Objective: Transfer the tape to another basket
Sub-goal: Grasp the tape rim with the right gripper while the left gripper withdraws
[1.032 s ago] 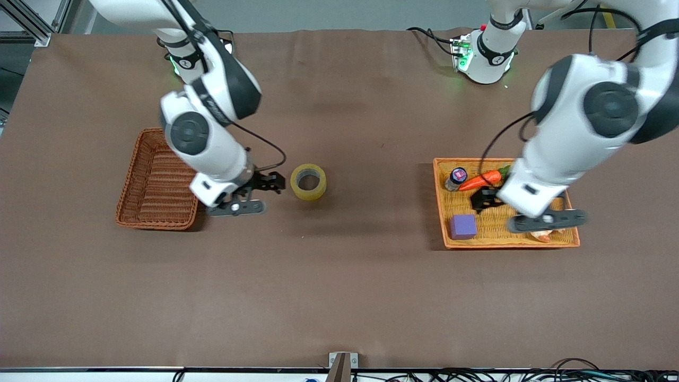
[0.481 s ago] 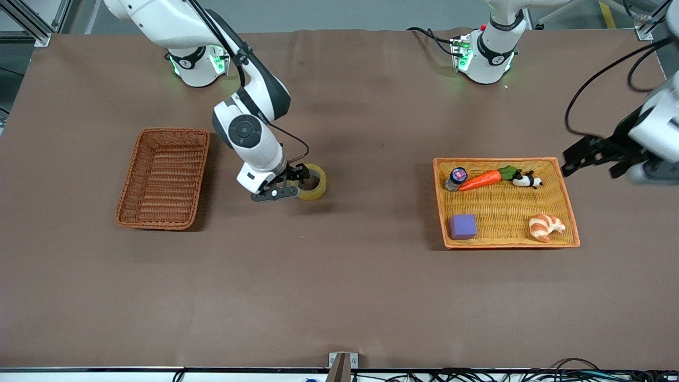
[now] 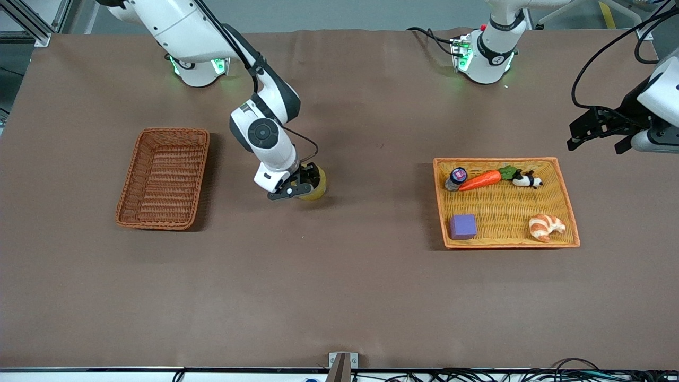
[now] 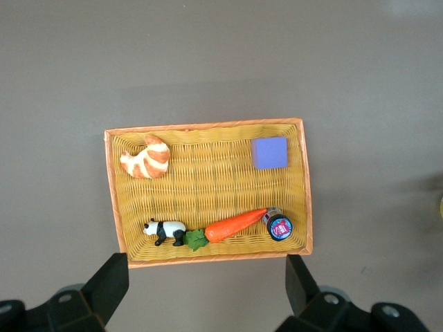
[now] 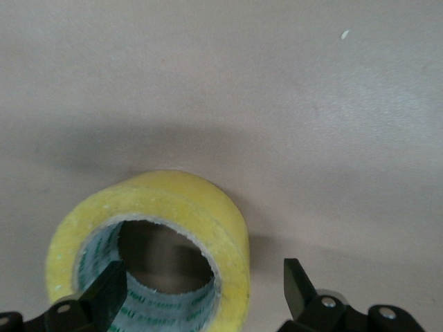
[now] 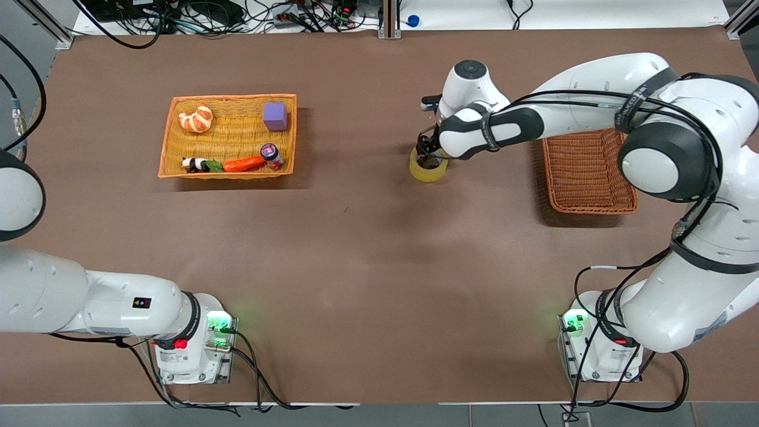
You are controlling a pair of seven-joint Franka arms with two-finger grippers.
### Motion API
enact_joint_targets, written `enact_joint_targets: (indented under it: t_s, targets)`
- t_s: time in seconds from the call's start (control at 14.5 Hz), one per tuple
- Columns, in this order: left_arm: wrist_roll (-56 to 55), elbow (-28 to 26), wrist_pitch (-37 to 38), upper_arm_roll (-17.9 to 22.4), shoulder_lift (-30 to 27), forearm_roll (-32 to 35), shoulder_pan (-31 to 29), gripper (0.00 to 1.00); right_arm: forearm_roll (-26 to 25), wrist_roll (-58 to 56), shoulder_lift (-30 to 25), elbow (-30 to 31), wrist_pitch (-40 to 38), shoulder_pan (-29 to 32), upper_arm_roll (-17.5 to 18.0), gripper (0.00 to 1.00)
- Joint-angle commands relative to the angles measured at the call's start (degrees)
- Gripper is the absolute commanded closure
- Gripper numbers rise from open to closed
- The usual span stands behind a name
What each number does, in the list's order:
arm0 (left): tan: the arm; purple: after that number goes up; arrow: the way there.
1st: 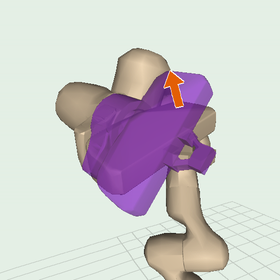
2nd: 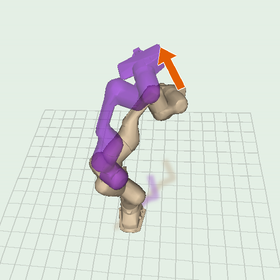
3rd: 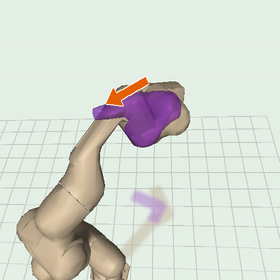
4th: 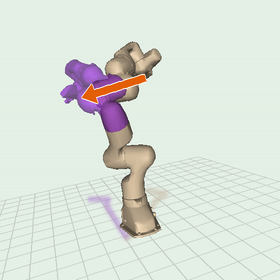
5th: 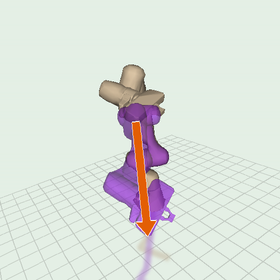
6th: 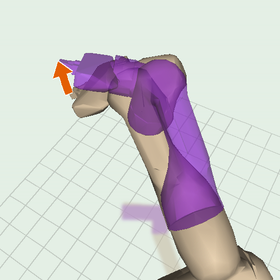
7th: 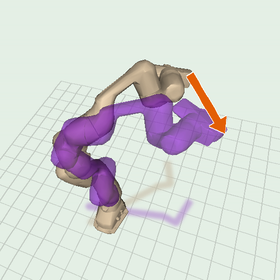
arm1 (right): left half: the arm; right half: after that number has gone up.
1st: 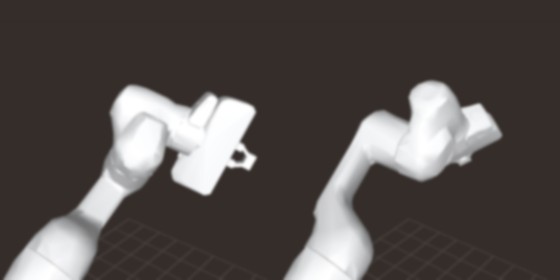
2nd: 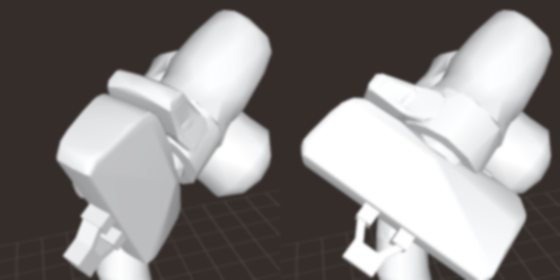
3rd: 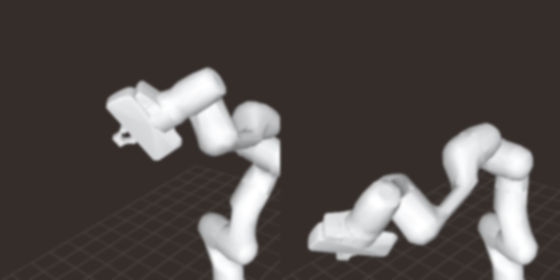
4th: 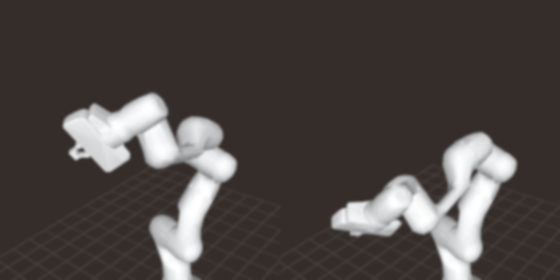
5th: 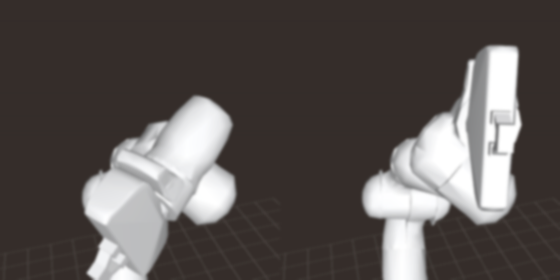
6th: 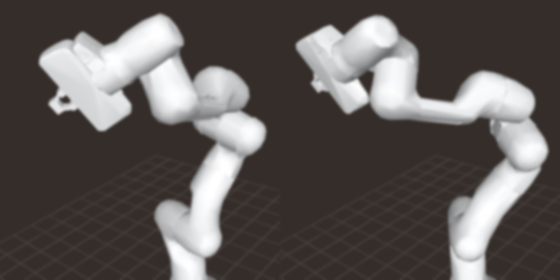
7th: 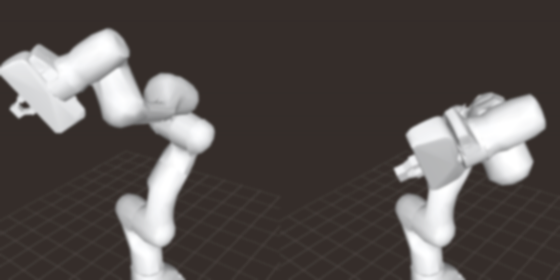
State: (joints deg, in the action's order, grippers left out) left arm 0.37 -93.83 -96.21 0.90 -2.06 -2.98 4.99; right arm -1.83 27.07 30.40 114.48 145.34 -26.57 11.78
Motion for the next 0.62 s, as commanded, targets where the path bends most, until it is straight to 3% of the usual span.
enact_joint_targets:
  t_s: [0.0,0.07,0.21,0.28,0.34,0.55]
  targets:
    - [0.51,0.05,-0.21,0.24,0.38,-0.01,0.11,0.0,-3.61,3.07,1.23,0.22,1.88,-0.06,-0.18,0.06]
    - [0.6,-0.03,-0.2,0.24,0.39,-0.01,0.11,0.0,-4.06,3.25,1.32,0.22,1.88,0.02,-0.18,0.22]
    - [0.6,0.05,-0.2,0.33,0.47,0.16,0.02,0.0,-4.15,4.04,1.32,0.13,1.45,0.38,-0.18,0.77]
    - [0.6,-0.21,-0.2,0.24,0.47,1.47,-0.07,0.0,-4.06,6.31,1.32,-0.13,1.01,0.55,-0.18,0.95]
    - [0.51,-0.21,-0.2,0.24,0.47,2.44,0.02,0.0,-4.15,8.51,1.32,-0.22,0.83,0.64,-0.18,1.0]
    - [-0.1,-0.39,-0.03,0.33,0.56,2.62,-0.07,0.0,-4.15,8.7,1.24,-1.36,-1.1,0.99,-0.09,1.0]
